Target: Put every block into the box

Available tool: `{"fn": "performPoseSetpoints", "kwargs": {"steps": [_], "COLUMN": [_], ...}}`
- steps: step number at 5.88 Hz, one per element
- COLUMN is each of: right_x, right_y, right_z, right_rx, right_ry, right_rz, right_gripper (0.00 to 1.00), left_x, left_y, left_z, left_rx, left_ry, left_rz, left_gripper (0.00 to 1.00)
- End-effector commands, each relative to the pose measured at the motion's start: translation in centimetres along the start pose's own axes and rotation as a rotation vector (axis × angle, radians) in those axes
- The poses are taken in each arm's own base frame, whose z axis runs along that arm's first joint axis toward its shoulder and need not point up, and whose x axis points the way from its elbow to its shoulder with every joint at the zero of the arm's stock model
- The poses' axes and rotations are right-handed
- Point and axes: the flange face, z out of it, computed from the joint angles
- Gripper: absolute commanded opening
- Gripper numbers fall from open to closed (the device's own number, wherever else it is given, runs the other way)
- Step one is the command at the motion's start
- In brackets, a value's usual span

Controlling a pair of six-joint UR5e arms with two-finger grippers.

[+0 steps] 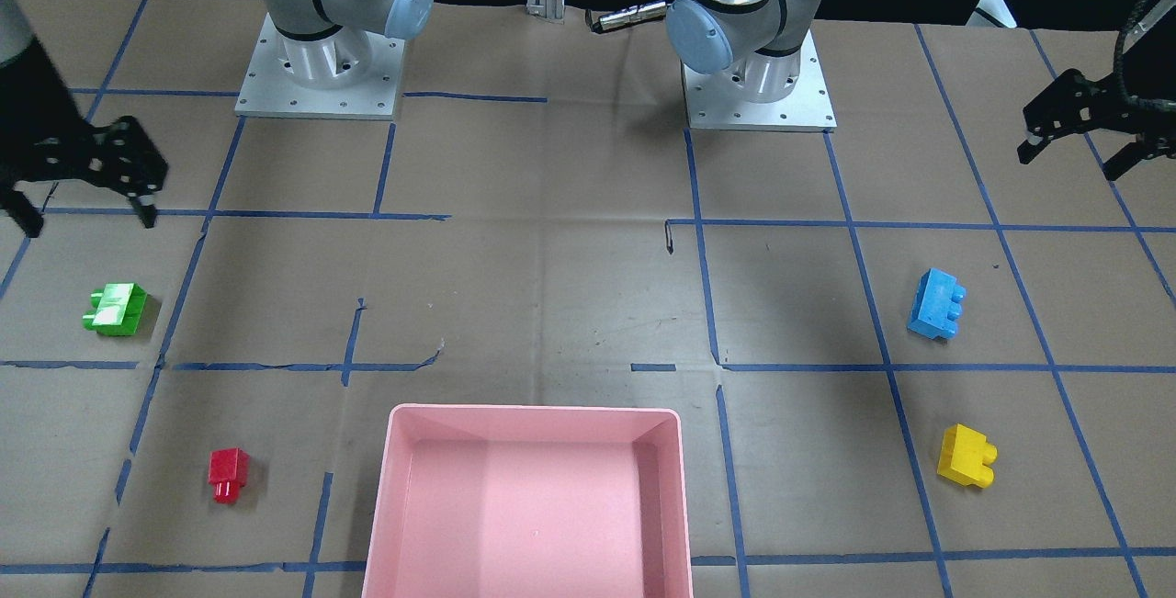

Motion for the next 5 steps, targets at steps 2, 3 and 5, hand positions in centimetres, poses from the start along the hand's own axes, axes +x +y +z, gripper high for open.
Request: {"fn": "performPoseSetpoints", "kwargs": {"steps": [2, 3, 5], "right_x": [11.7, 11.4, 11.7], "right_y": [6.7, 7.9, 9.8], "right_z": [11.8, 14.7, 22.0], "right_rx": [0.030, 0.032, 0.028], "right_ry": [-0.108, -0.084, -0.085], "right_rz": [0.099, 0.101, 0.121], "right_gripper": [0.99, 0.99, 0.99], "left_x": [-0.5, 0.0, -2.3], "left_y": [0.0, -1.5, -4.7], "left_z": [3.1, 4.6, 10.2], "left_rx": [-0.023, -0.038, -0.053], "left_ry": [0.057, 0.076, 0.098], "left_rz": [0.239, 0.254, 0.241], "left_gripper": [0.99, 0.99, 0.99]}}
